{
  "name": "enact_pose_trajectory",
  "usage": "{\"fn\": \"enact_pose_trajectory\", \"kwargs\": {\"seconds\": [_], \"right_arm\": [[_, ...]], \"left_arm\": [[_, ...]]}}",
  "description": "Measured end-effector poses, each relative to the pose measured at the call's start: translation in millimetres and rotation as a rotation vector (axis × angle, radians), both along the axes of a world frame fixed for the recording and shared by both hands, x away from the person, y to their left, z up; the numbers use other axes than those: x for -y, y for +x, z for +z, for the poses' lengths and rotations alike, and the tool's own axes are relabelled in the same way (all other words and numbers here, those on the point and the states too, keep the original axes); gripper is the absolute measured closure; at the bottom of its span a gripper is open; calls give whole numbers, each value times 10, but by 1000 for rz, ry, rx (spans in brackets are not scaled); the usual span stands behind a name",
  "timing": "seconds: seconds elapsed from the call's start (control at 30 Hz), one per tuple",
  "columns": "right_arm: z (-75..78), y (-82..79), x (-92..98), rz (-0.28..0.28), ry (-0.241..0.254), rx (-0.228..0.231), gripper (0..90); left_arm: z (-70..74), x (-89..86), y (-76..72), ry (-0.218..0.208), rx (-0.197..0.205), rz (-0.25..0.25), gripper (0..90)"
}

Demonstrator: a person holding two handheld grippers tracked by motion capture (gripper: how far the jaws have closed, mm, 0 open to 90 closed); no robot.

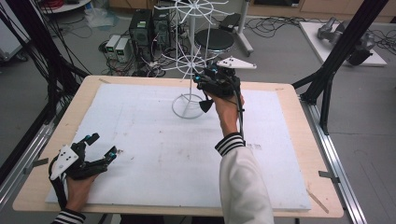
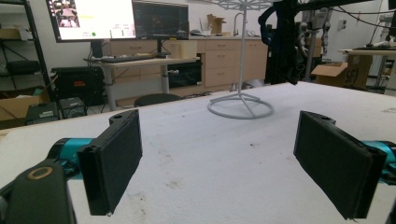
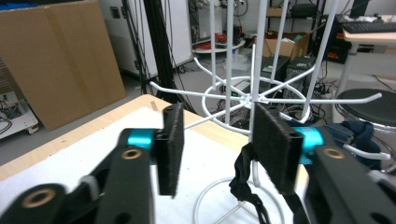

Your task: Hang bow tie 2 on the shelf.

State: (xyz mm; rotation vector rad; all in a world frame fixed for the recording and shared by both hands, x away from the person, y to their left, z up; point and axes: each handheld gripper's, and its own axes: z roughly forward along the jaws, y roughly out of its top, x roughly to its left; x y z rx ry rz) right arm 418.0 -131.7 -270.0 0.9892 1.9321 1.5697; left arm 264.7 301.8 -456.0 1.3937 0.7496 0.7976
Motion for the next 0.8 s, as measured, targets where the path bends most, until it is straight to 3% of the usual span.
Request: {"fn": "enact_pose_trajectory", "kwargs": {"seconds": [0.1, 0.23, 0.37, 0.47, 0.53, 0.63, 0.8], "right_arm": [[54, -70, 18, 3, -22, 25, 350], [110, -177, 75, 6, -55, 22, 107], [122, -383, 241, 27, -51, 80, 104], [51, -540, 402, 38, -72, 77, 10], [-13, -668, 526, 34, -104, 82, 10], [-147, -874, 737, 33, -120, 95, 10], [-506, -1194, 1133, -19, -95, 112, 10]], "left_arm": [[0, 1, 1, 1, 0, 0, 158], [1, 3, 0, 5, -1, 0, 158], [2, 4, -3, 10, 0, 1, 158], [2, 3, -6, 13, 1, 1, 158], [1, 4, -7, 11, 2, 0, 158], [1, 7, -9, 14, 4, 0, 158], [2, 5, -8, 14, 1, 0, 158]]}}
